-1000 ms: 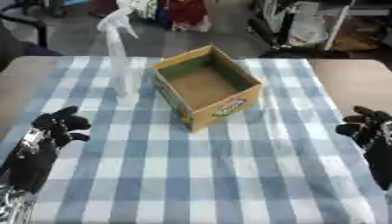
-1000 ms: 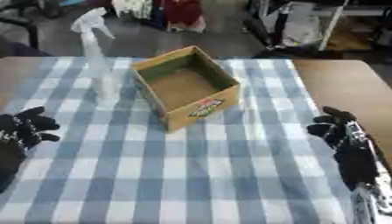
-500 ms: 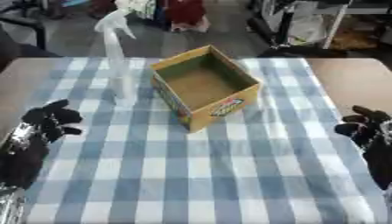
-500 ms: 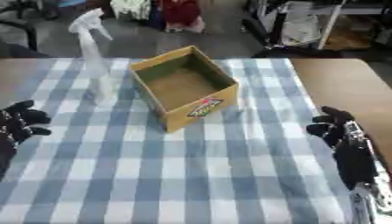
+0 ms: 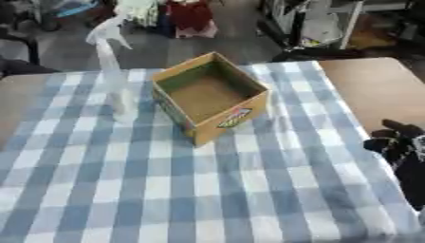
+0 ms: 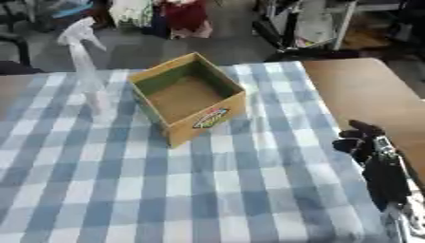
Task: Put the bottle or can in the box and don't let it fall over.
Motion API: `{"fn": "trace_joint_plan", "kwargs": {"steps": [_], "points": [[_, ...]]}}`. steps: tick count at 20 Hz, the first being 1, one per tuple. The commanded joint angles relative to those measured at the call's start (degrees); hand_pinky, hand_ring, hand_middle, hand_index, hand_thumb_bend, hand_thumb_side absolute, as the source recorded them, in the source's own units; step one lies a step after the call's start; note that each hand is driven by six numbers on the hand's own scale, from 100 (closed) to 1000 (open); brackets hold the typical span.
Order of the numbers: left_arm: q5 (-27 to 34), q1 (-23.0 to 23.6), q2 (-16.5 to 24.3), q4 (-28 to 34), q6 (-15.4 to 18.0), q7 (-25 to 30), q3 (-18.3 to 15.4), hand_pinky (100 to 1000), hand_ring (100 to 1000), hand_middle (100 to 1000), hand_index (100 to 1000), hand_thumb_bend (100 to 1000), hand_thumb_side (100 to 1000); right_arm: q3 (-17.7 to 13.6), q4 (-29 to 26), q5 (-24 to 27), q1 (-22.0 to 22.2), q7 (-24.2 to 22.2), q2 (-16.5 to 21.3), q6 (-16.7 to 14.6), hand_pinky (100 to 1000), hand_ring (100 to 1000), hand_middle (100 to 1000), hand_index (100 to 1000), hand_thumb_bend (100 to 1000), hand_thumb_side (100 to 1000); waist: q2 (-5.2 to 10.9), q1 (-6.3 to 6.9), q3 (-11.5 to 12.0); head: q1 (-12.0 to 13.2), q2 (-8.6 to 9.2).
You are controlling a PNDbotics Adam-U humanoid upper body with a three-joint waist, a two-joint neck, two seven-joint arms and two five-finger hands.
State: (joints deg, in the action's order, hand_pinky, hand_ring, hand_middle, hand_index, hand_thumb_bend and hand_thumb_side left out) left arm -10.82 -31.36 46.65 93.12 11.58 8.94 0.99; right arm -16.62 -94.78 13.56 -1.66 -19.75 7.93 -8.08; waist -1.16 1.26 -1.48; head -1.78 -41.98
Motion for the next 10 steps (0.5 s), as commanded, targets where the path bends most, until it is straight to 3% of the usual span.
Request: {"fn": "trace_joint_plan", "kwargs": {"steps": [1,5,10], "points": [[-6.4,-8.06,5.05,-9.02,2.52,1.66,3.99,815,804,799,953,100,828,0.39,-1.11,-0.26,-0.54,-0.56,1.71,-0.19,747,645,625,804,100,795,0.73,-0.01,-0.65,0.48,0.88],[-16.37,-19.06,1.4,-23.81,8.21,6.67,6.84,850,818,822,961,101,887,0.73,-0.79,-0.19,-0.65,-1.03,2.06,-0.39,747,644,625,804,100,801,0.43,0.14,-2.89,1.46,1.16],[-26.42,-25.87,-3.77,-37.9,13.95,13.08,4.99,855,818,826,966,132,943,1.04,-0.55,-0.03,-0.99,-1.48,2.24,-0.61,747,644,625,804,100,802,-0.15,0.2,-4.87,2.55,1.55]]}}
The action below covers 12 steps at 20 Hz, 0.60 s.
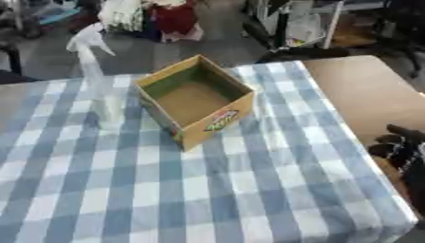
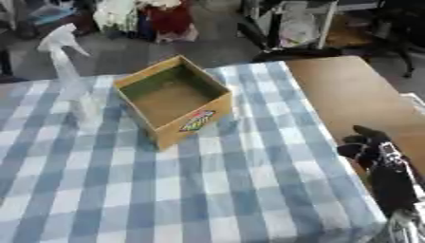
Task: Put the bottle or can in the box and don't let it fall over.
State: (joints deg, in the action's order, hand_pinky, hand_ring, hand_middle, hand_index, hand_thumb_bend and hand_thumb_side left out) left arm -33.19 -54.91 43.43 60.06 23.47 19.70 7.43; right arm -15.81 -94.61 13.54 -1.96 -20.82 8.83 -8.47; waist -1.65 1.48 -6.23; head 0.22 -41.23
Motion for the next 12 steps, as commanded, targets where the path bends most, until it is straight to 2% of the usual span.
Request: {"fn": "trace_joint_plan", "kwargs": {"steps": [1,6,12], "points": [[-5.44,-2.9,-1.16,-6.42,2.7,2.91,-1.93,855,817,821,966,147,940,0.3,-0.69,0.04,-0.78,-0.5,1.34,-0.24,747,644,625,804,100,806,0.24,-0.03,-0.43,0.74,0.84],[-8.87,-4.24,-3.67,-10.8,4.43,3.46,-3.68,844,808,809,962,134,950,0.64,-0.53,0.26,-1.14,-0.95,1.42,-0.34,748,644,625,804,100,803,-0.15,-0.02,-1.64,1.68,1.08],[-11.0,-4.49,-4.63,-12.09,3.0,0.06,-4.35,835,804,804,959,128,933,0.84,-0.5,0.41,-1.33,-1.33,1.41,-0.34,748,644,625,804,100,803,-0.27,0.08,-2.27,2.26,1.2]]}}
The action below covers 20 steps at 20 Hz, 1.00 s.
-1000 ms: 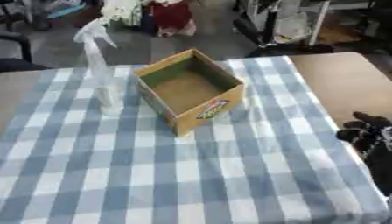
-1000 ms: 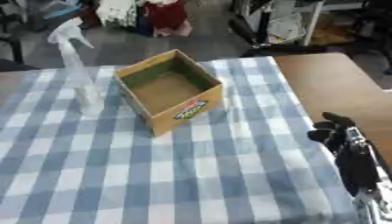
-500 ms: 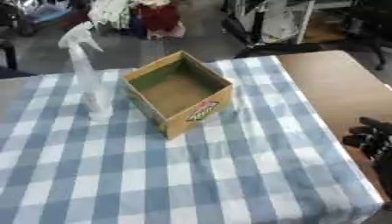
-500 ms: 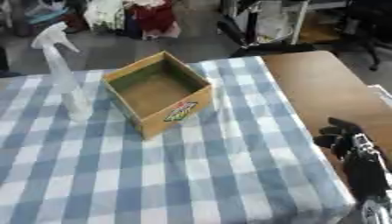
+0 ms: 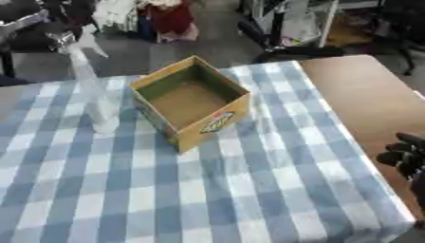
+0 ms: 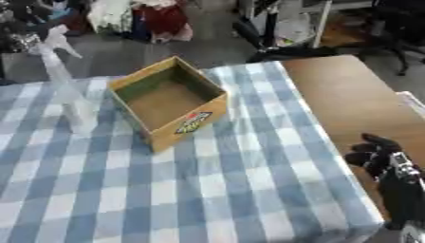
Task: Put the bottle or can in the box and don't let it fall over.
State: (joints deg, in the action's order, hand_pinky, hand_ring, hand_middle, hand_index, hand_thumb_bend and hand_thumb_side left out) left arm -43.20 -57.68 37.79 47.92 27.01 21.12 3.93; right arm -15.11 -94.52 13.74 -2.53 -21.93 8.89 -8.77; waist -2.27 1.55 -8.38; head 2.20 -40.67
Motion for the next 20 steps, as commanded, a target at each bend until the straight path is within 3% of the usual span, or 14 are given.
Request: {"fn": "trace_joint_plan", "kwargs": {"steps": [1,11,20], "points": [[-1.41,-1.67,0.97,-0.2,-0.93,-1.93,-0.95,833,802,799,956,126,925,0.16,-0.61,0.22,-0.81,-0.28,1.34,-0.01,748,644,625,804,100,803,0.33,0.02,-0.21,0.32,0.65],[-3.02,-0.54,1.1,-1.76,-2.58,-5.49,-1.37,818,792,783,947,124,933,0.23,-0.8,0.25,-1.27,-0.43,1.38,0.1,748,644,626,803,100,804,-0.06,0.3,-0.85,0.92,0.89],[-2.71,0.76,1.11,-2.83,-4.42,-7.35,-1.58,822,811,806,961,214,982,0.16,-0.67,0.23,-1.4,-0.46,1.43,0.01,748,644,626,804,100,805,-0.35,0.25,-0.72,1.82,0.49]]}}
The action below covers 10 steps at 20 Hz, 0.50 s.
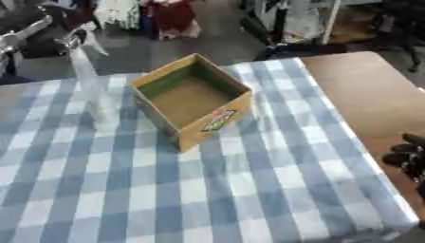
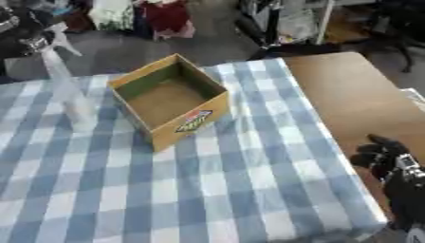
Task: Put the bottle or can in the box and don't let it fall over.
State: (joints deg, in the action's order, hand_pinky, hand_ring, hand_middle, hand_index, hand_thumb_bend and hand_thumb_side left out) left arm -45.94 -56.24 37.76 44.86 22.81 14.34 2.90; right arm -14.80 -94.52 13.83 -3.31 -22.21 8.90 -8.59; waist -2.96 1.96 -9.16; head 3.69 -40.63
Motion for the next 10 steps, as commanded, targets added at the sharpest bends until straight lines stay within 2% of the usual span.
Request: {"fn": "trace_joint_plan", "kwargs": {"steps": [1,10], "points": [[0.05,-0.54,1.12,0.07,-0.05,-0.37,-0.46,823,811,807,960,229,981,-0.14,-0.65,0.15,-0.63,-0.2,1.41,-0.18,748,644,626,804,100,805,0.34,-0.16,0.08,0.37,0.42],[1.36,0.55,0.57,-0.61,1.25,-0.7,-0.53,817,800,787,951,302,985,-0.1,-0.53,0.23,-0.76,-0.26,1.41,-0.21,748,644,625,804,100,807,0.03,-0.23,0.04,0.4,0.3]]}}
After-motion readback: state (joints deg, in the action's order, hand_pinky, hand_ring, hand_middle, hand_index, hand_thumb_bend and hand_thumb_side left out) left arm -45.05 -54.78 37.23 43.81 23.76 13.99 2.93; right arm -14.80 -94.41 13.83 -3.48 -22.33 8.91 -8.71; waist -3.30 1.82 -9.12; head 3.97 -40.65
